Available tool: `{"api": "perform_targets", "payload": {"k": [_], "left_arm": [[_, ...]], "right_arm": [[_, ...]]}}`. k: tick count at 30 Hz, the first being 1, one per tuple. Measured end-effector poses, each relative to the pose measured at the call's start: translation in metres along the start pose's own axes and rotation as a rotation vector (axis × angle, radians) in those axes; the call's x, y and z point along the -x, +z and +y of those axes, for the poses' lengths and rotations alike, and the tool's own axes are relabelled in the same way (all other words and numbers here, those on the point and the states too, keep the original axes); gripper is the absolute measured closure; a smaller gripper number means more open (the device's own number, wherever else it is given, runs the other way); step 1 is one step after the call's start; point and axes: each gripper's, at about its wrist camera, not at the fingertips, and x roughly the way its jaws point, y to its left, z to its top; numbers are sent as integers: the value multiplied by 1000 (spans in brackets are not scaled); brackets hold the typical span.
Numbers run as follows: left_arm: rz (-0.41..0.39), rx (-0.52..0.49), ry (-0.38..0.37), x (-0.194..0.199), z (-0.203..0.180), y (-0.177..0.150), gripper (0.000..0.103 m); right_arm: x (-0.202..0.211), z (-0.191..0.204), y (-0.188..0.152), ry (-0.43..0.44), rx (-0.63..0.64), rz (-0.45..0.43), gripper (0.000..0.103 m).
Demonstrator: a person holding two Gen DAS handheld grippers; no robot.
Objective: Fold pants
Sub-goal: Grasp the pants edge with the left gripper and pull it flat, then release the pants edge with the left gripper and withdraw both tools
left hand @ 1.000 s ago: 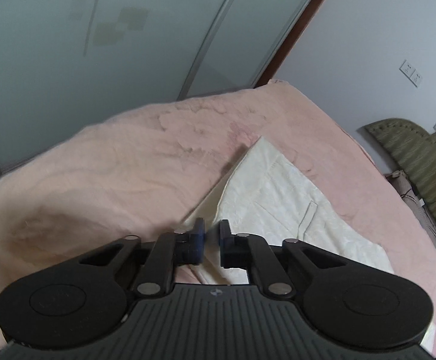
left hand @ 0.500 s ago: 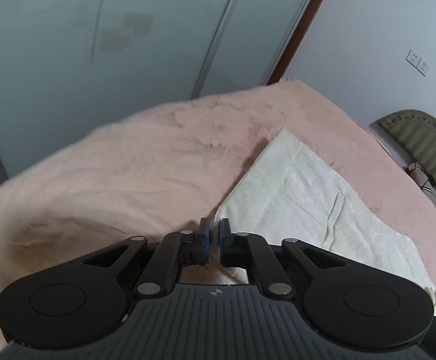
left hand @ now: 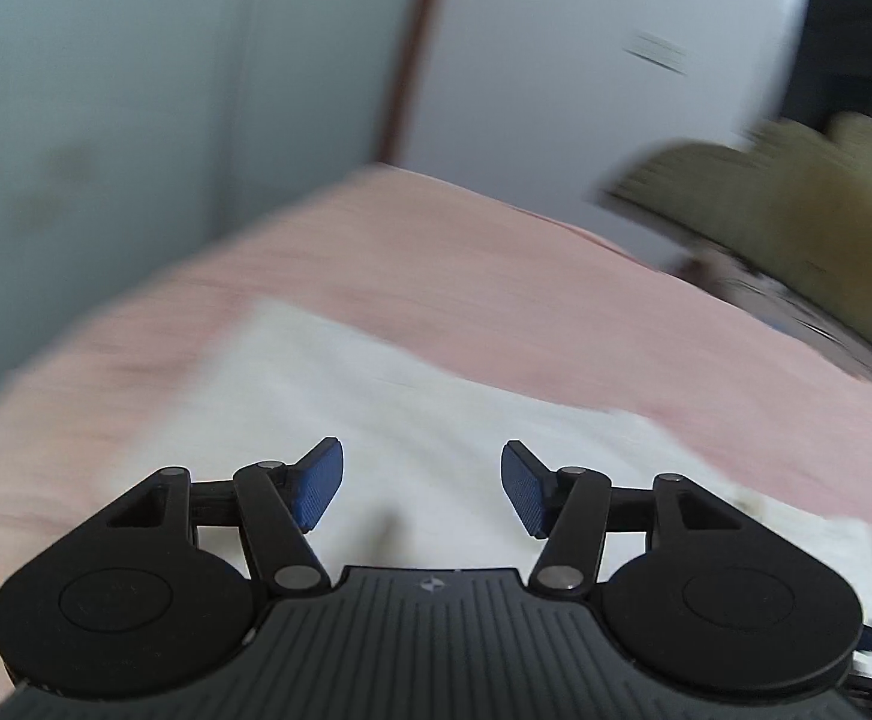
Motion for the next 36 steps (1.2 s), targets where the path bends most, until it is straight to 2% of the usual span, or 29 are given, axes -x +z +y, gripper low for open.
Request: {"api": "perform_targets", "payload": {"k": [5, 7, 9, 11, 15, 17, 18, 20, 24, 26, 28, 29, 30, 31, 33, 36], "left_arm": [[171, -3, -283, -29, -61, -13, 42], [222, -4, -344, -36, -76, -19, 42], [262, 1, -373, -46, -86, -24, 42], [296, 19, -398, -51, -91, -28, 42], [386, 66, -431, -69, -99, -37, 42], [432, 95, -449, -78, -106, -41, 42], [451, 107, -454, -80, -107, -43, 42], [473, 121, -471, -87, -116, -43, 41], [517, 120, -501, -100, -132, -47, 39], [558, 119, -492, -113, -140, -54, 39], [586, 136, -470, -123, -143, -63, 48], [579, 137, -446, -125, -143, -66, 73], [576, 129, -424, -126, -143, -67, 90], [570, 133, -421, -125, -140, -69, 96], [539, 155, -428, -118, -133, -69, 96], [450, 134, -420, -96, -125, -62, 96]], "right_arm": [[-6, 19, -2, 13, 102, 0, 73], [-15, 27, -6, -9, 140, 25, 73], [-19, 28, -11, -26, 161, 50, 73], [-19, 34, -14, -5, 171, 55, 73], [-21, 31, -18, -66, 163, 48, 73], [-23, 27, -18, -67, 135, 27, 79], [-22, 23, -17, -60, 117, 6, 90], [-16, 14, -15, -27, 43, -26, 92], [-12, -9, -15, 34, -97, -37, 92], [-8, -17, -16, 55, -145, -42, 92], [-5, -23, -17, 85, -183, -39, 92], [-4, -27, -16, 128, -201, -25, 92], [-2, -31, -17, 169, -218, -29, 92], [2, -36, -16, 191, -241, -52, 92], [4, -46, -15, 192, -298, -66, 92], [-5, -54, -13, 75, -315, -36, 92]]}}
